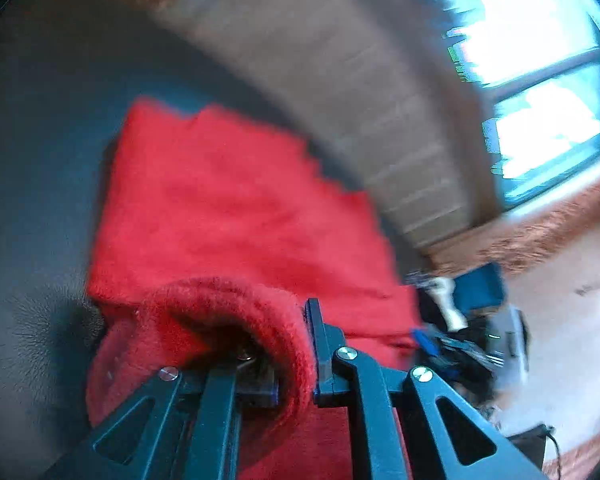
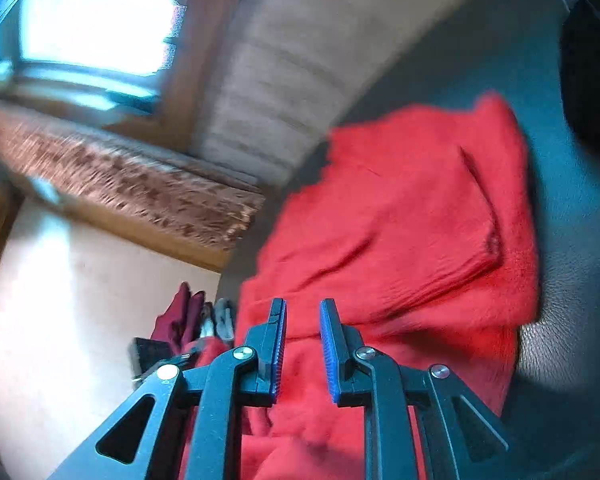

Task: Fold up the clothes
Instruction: 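Grasp the sweater hem with the left gripper while the right gripper presses the folded body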

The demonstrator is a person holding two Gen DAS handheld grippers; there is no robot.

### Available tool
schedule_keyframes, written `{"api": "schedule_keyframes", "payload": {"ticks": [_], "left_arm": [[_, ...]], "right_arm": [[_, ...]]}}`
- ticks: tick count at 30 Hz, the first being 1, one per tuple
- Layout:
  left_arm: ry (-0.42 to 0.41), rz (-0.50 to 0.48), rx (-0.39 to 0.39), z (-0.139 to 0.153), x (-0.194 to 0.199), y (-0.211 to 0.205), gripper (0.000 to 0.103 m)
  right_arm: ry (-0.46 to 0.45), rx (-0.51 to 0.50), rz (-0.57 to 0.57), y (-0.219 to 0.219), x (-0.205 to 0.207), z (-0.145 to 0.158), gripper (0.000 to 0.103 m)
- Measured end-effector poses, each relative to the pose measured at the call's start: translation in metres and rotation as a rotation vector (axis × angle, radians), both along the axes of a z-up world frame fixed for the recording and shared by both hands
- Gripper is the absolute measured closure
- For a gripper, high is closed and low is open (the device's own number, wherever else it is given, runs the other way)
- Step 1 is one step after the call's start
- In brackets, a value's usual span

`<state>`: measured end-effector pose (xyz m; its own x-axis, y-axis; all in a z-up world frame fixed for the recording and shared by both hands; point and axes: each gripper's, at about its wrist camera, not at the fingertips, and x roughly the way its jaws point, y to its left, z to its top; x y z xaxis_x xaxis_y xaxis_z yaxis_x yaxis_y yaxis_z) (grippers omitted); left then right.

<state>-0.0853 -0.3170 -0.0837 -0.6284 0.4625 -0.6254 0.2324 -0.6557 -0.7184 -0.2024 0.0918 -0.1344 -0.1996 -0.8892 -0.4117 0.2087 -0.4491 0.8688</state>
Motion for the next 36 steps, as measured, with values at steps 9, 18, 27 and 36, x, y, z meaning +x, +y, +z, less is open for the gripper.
{"api": "schedule_keyframes", "payload": {"ticks": [9,18,27,36], "left_arm": [[0.010,0.017,0.036,-0.020,0.013,-0.009,0.094],[-0.003,0.038,0.022,-0.020,0.014,-0.007,0.094],[-0.008,0.047,0.009,-0.020,0.016,-0.007,0.094],[-0.005,0.045,-0.018,-0.018,0.015,-0.002,0.094]], "right_arm": [[0.115,0.040,0.269,-0.006,0.110,0.030,0.021],[0.050,0.019,0.356,-0.024,0.182,0.015,0.000],[0.094,-0.049,0.192,-0.060,0.173,-0.007,0.000],[-0.082,-0.130,0.200,-0.068,0.203,-0.033,0.000]]}}
